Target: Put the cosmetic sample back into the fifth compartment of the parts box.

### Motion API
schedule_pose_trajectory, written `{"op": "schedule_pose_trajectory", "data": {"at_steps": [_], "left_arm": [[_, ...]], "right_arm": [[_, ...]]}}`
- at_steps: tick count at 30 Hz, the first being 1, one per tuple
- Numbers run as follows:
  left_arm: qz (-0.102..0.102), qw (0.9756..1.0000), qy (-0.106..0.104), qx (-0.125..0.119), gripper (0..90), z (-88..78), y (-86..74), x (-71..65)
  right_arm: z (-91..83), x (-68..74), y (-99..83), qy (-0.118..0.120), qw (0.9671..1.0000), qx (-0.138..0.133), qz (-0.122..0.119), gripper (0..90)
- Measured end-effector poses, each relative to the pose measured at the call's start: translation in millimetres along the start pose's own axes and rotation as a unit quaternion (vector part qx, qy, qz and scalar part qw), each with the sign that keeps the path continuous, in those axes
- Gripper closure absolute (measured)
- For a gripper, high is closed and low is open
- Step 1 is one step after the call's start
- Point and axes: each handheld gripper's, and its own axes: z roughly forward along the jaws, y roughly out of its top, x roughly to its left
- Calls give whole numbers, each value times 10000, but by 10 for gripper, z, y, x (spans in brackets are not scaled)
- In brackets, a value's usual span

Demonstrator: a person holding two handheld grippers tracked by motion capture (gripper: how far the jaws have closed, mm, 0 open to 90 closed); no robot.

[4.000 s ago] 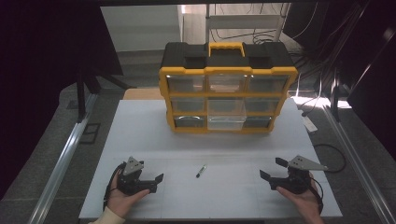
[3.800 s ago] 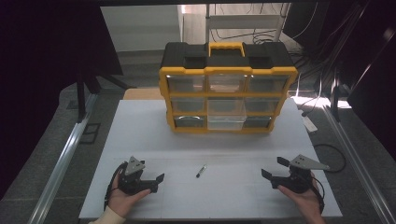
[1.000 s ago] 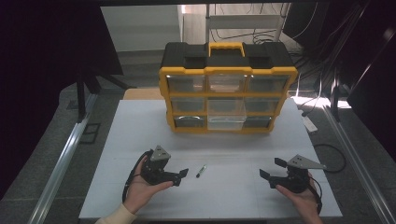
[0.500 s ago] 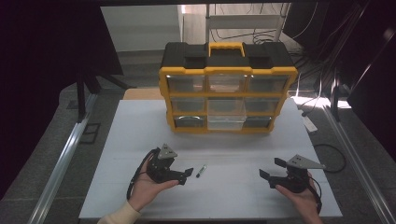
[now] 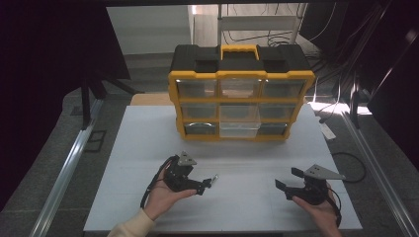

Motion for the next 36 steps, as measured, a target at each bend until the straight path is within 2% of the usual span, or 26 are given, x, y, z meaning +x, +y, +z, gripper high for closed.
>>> {"op": "schedule_pose_trajectory", "data": {"at_steps": [6,15,36], "left_arm": [[-6,9999,-17,100,116,62,43,-27],[108,9995,32,304,118,205,139,-88],[250,9968,56,751,163,497,151,-104]], "right_arm": [[4,2,1,4,10000,5,2,169],[2,-2,-1,-4,10000,7,4,170],[3,-7,-5,-46,10000,46,4,173]]}}
